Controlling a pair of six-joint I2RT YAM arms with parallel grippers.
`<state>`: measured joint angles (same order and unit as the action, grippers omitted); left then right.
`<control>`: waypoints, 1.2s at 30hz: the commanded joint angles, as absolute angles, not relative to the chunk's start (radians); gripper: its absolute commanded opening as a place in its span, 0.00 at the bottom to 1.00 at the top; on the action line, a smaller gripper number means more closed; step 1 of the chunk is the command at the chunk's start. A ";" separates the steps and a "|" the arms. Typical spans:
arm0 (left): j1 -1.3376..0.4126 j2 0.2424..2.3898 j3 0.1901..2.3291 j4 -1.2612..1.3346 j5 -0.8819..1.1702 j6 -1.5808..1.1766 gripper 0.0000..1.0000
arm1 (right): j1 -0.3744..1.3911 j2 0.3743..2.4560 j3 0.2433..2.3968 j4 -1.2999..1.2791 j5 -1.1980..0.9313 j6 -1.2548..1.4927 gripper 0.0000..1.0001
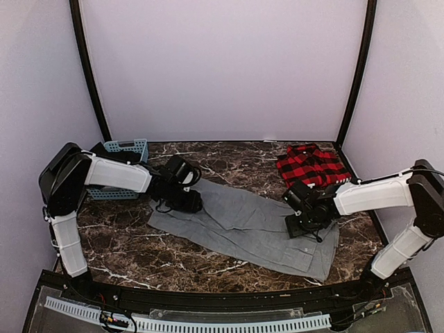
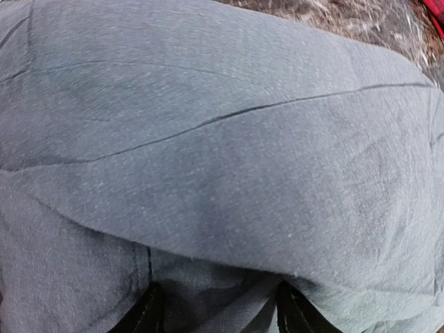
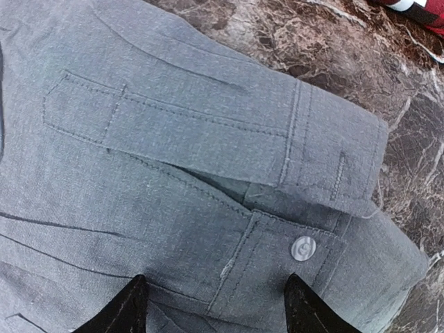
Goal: Fold and stack the long sleeve shirts
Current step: Rotate the rectangle-folded shirt at the center of the board.
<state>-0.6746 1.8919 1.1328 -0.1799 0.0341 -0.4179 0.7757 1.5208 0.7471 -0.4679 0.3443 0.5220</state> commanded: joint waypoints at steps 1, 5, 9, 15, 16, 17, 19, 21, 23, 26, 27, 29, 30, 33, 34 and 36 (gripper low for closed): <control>-0.613 2.010 1.248 -0.236 0.043 -0.336 0.53 | 0.773 1.511 0.694 -0.492 0.252 0.564 0.63; -0.585 2.112 1.402 -0.228 0.042 -0.269 0.54 | 0.800 1.465 0.648 -0.428 0.159 0.616 0.61; -0.565 2.193 1.560 -0.225 0.033 -0.234 0.57 | 0.916 1.477 0.651 -0.403 0.164 0.706 0.61; -0.530 2.205 1.670 -0.263 0.014 -0.232 0.59 | 1.105 1.588 0.766 -0.366 0.188 0.754 0.61; -0.526 2.199 1.671 -0.267 -0.006 -0.232 0.59 | 1.131 1.605 0.801 -0.374 0.206 0.743 0.61; -0.525 2.179 1.662 -0.266 -0.031 -0.231 0.60 | 1.152 1.615 0.831 -0.382 0.225 0.730 0.62; -0.522 2.141 1.628 -0.243 -0.057 -0.231 0.63 | 1.170 1.619 0.871 -0.375 0.233 0.701 0.63; -0.520 2.094 1.582 -0.202 -0.063 -0.236 0.65 | 1.172 1.603 0.886 -0.346 0.219 0.664 0.64; -0.518 2.052 1.536 -0.167 -0.067 -0.242 0.66 | 1.173 1.581 0.898 -0.327 0.217 0.635 0.64; -0.518 2.006 1.485 -0.148 -0.071 -0.259 0.67 | 1.173 1.556 0.923 -0.317 0.229 0.583 0.65; -0.518 1.984 1.458 -0.146 -0.071 -0.264 0.68 | 1.170 1.551 0.932 -0.314 0.237 0.559 0.66; -0.518 1.952 1.411 -0.138 -0.065 -0.285 0.68 | 1.153 1.554 0.960 -0.309 0.246 0.509 0.66; -0.518 1.930 1.393 -0.126 -0.060 -0.301 0.68 | 1.136 1.562 0.977 -0.305 0.248 0.484 0.66; -0.518 1.895 1.299 -0.103 -0.044 -0.335 0.68 | 1.081 1.600 1.045 -0.273 0.243 0.414 0.65; -0.518 1.886 1.269 -0.095 -0.039 -0.353 0.68 | 1.066 1.616 1.064 -0.257 0.241 0.391 0.65; -0.518 1.887 1.237 -0.089 -0.020 -0.375 0.68 | 1.034 1.649 1.100 -0.233 0.234 0.357 0.65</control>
